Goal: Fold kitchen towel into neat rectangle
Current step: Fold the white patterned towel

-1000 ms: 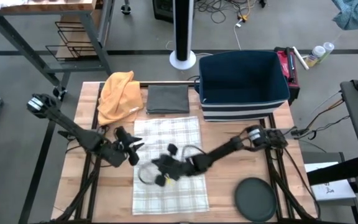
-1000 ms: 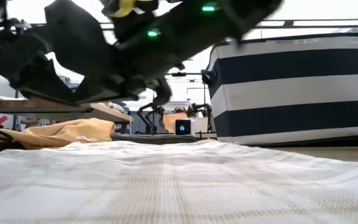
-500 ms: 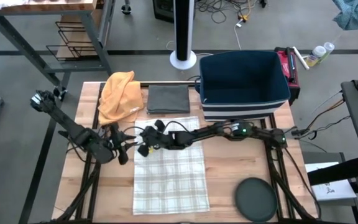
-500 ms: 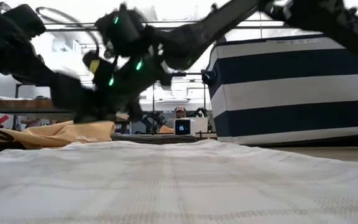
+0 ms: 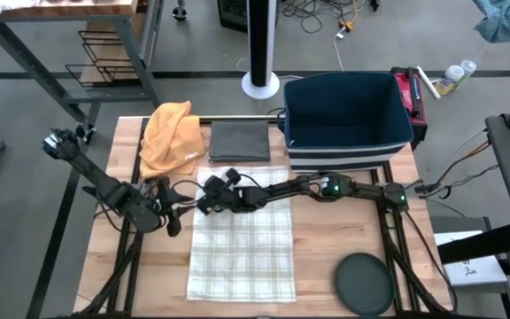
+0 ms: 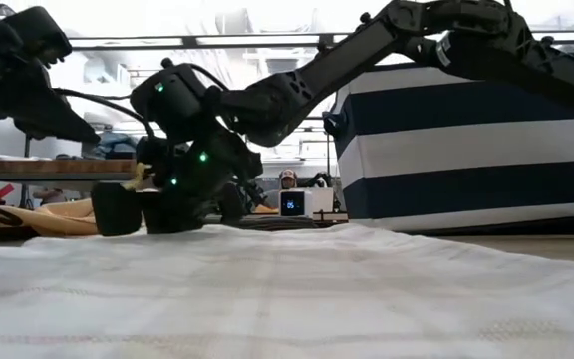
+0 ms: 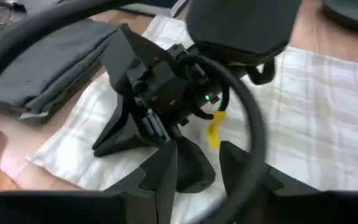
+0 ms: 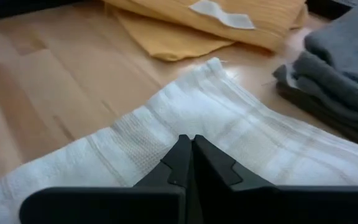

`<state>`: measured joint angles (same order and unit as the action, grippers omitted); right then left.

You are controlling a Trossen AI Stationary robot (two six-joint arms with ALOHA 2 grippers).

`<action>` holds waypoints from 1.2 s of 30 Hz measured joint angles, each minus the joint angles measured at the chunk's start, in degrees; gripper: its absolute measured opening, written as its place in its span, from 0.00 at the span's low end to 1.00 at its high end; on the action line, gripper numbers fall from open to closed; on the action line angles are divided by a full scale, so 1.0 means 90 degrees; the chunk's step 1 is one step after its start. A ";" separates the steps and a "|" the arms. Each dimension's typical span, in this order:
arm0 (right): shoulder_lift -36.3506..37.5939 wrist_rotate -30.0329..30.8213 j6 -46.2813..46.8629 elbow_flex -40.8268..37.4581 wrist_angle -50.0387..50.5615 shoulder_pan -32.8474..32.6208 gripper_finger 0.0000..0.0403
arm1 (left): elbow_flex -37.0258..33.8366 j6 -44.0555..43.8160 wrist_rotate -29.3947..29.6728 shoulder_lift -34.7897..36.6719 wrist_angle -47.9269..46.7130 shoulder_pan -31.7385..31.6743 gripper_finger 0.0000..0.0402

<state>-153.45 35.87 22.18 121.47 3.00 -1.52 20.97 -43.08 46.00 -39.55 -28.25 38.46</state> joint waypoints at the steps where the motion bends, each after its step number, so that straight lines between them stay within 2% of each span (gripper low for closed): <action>1: -0.0018 -0.0074 0.0025 0.0000 -0.0043 -0.0025 0.03 | 0.0000 -0.0060 0.0000 -0.0085 -0.0007 0.0000 0.28; 4: -0.0020 -0.0506 0.0003 -0.0032 -0.0096 -0.0114 0.03 | -0.0002 -0.0286 -0.0196 -0.0318 -0.0023 -0.0002 0.28; 8: 0.0078 -0.0644 -0.0354 -0.0075 -0.0019 -0.0426 0.03 | -0.0005 -0.0489 -0.1079 -0.0471 -0.0022 0.0022 0.28; 12: 0.0255 -0.1307 -0.1042 -0.0088 0.0106 -0.0739 0.03 | -0.0007 -0.0568 -0.1562 -0.0455 -0.0024 0.0214 0.28; 14: 0.0338 -0.1458 -0.1144 -0.0097 0.0230 -0.0859 0.03 | -0.0007 -0.0500 -0.1544 -0.0410 -0.0024 0.0329 0.28; 18: 0.0396 -0.1354 -0.1138 -0.0097 0.0163 -0.0902 0.03 | -0.0010 -0.0190 -0.1255 -0.0350 -0.0052 0.0405 0.28; 22: 0.0404 -0.1346 -0.1040 -0.0097 0.0015 -0.0736 0.03 | -0.0012 -0.0082 -0.0871 -0.0304 -0.0384 0.0401 0.28; 31: 0.0411 -0.1141 -0.1018 -0.0372 0.0227 -0.0271 0.03 | -0.0015 -0.0106 -0.0710 -0.0304 -0.0634 0.0403 0.28; 36: 0.0723 -0.0982 -0.1784 -0.0347 0.0446 -0.0240 0.03 | -0.0015 -0.0110 -0.0599 -0.0304 -0.0639 0.0403 0.28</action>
<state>-146.94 27.03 6.13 118.34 7.01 -3.68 20.84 -44.07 40.61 -42.28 -34.00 42.09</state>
